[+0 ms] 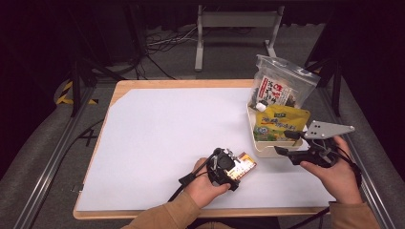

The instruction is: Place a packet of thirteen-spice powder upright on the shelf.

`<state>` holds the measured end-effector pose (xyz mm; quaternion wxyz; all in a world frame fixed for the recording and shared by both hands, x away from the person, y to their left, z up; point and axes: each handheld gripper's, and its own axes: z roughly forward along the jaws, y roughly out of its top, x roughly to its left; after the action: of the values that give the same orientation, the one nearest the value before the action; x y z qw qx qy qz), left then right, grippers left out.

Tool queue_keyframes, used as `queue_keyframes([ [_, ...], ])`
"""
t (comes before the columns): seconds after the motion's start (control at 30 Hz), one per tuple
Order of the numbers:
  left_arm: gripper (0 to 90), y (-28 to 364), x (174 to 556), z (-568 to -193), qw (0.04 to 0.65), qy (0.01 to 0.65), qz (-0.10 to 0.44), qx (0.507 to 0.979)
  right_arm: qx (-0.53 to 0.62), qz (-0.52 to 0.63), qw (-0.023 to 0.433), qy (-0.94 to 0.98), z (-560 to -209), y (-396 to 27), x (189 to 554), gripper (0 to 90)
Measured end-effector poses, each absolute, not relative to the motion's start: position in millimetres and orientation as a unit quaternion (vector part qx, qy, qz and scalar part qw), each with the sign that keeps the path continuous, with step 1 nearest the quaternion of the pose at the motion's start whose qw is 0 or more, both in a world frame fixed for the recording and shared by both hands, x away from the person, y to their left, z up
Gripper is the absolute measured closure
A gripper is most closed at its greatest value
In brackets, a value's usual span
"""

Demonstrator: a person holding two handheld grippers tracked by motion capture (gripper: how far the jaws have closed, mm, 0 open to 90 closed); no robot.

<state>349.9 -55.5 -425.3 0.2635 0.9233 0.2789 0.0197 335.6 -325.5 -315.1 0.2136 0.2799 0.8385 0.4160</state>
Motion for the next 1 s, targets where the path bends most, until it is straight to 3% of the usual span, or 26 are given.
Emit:
queue_keyframes([
  [0.37, 32.9, -45, 345, -414, 0.311, 0.259, 0.038, 0.914, 0.287, 0.421, 0.191, 0.839, -314, -325, 335, 45.8],
  [0.73, 32.8, -20, 330, -391, 0.378, 0.248, 0.066, 0.890, 0.318, 0.429, 0.142, 0.834, -300, -320, 338, 47.5],
  [1.0, 32.7, -8, 325, -379, 0.436, 0.233, 0.104, 0.863, 0.317, 0.420, 0.138, 0.839, -280, -308, 339, 47.9],
])
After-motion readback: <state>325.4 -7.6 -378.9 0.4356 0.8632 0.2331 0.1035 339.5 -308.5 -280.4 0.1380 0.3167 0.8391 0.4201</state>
